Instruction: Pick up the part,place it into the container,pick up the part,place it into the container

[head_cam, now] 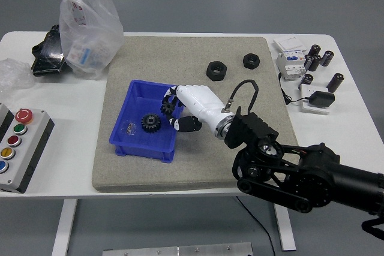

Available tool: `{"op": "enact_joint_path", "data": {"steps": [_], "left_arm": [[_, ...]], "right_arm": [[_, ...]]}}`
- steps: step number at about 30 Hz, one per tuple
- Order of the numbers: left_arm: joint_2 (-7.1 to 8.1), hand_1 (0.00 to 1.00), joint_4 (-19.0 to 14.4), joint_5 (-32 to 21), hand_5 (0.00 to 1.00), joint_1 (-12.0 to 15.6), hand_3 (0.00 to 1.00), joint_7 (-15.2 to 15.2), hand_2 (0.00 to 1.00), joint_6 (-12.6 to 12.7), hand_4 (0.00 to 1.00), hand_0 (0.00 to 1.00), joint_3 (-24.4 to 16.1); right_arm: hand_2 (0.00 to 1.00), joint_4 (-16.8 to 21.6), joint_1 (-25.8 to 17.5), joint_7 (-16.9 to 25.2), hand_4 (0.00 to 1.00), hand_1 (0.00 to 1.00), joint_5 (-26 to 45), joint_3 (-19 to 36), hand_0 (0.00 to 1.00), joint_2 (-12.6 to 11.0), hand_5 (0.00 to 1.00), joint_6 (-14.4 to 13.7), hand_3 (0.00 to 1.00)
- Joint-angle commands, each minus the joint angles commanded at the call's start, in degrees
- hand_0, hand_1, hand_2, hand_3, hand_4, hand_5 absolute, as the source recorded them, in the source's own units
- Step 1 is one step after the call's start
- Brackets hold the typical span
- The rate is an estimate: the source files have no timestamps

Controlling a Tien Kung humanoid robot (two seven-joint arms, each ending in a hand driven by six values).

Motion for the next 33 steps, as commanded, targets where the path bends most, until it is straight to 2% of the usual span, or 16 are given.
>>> {"op": "enact_joint_path", "data": {"steps": [5, 6, 11, 12, 20, 23, 24, 27, 29, 30, 33], "left_arm": [[0.01, 0.564, 0.0, 0.1, 0.271, -0.1, 0.613, -0.1, 0.555, -0.1, 0.686, 0.627, 0.0], [0.01, 0.563, 0.0, 0.0, 0.27, -0.1, 0.613, -0.1, 0.555, -0.1, 0.687, 0.627, 0.0], [0.04, 0.563, 0.0, 0.2, 0.27, -0.2, 0.613, -0.1, 0.555, -0.1, 0.687, 0.627, 0.0], [0.06, 0.561, 0.0, 0.3, 0.275, -0.2, 0.611, -0.1, 0.554, -0.1, 0.683, 0.627, -0.1], [0.07, 0.562, 0.0, 0.3, 0.271, 0.0, 0.612, 0.0, 0.554, 0.0, 0.685, 0.627, -0.2], [0.07, 0.562, 0.0, 0.4, 0.271, 0.0, 0.612, -0.1, 0.554, -0.1, 0.685, 0.627, -0.3], [0.07, 0.562, 0.0, 0.4, 0.271, 0.0, 0.612, -0.1, 0.554, -0.1, 0.686, 0.627, -0.3], [0.03, 0.562, 0.0, 0.4, 0.271, 0.0, 0.612, -0.2, 0.554, -0.1, 0.686, 0.627, -0.4], [-0.06, 0.562, 0.0, 0.3, 0.271, 0.1, 0.612, -0.2, 0.554, -0.1, 0.686, 0.627, -0.4], [-0.11, 0.562, 0.0, 0.2, 0.272, 0.2, 0.611, -0.3, 0.554, -0.1, 0.683, 0.627, -0.4], [-0.18, 0.562, 0.0, 0.1, 0.272, 0.4, 0.611, -0.3, 0.554, 0.0, 0.683, 0.627, -0.6]], "right_arm": [[0.737, 0.0, 0.1, -0.1, 0.366, 0.725, -0.3, 0.1, 0.6, 0.3, 0.21, 2.1, 0.707], [0.82, -0.1, 0.1, -0.1, 0.499, 0.78, -0.2, 0.1, 0.653, 0.3, 0.227, 2.4, 0.79], [0.82, -0.3, 0.1, -0.1, 0.499, 0.78, 0.1, 0.2, 0.653, 0.4, 0.227, 3.1, 0.79], [0.825, -0.3, 0.0, -0.1, 0.556, 0.779, 0.2, 0.3, 0.653, 0.4, 0.226, 3.1, 0.801], [0.821, -0.4, -0.7, 0.1, 0.582, 0.773, -0.2, 1.4, 0.65, 0.4, 0.232, 2.8, 0.805], [0.821, 0.1, -2.0, 0.8, 0.582, 0.773, -0.9, 4.0, 0.65, -0.1, 0.232, 0.9, 0.805], [0.796, 0.5, -3.0, 1.2, 0.59, 0.743, -1.1, 5.3, 0.621, -0.5, 0.236, -0.1, 0.781], [0.796, 1.8, -6.0, 3.1, 0.59, 0.743, -0.6, 9.6, 0.621, -1.8, 0.236, -3.1, 0.781], [0.796, 3.0, -9.1, 5.8, 0.59, 0.743, 1.8, 13.9, 0.621, -3.0, 0.236, -5.8, 0.781], [0.748, 3.3, -10.6, 7.5, 0.601, 0.703, 3.6, 16.3, 0.61, -3.5, 0.245, -7.1, 0.729], [0.748, 2.2, -14.8, 13.0, 0.601, 0.703, 9.4, 22.2, 0.61, -4.1, 0.245, -10.4, 0.729]]}}
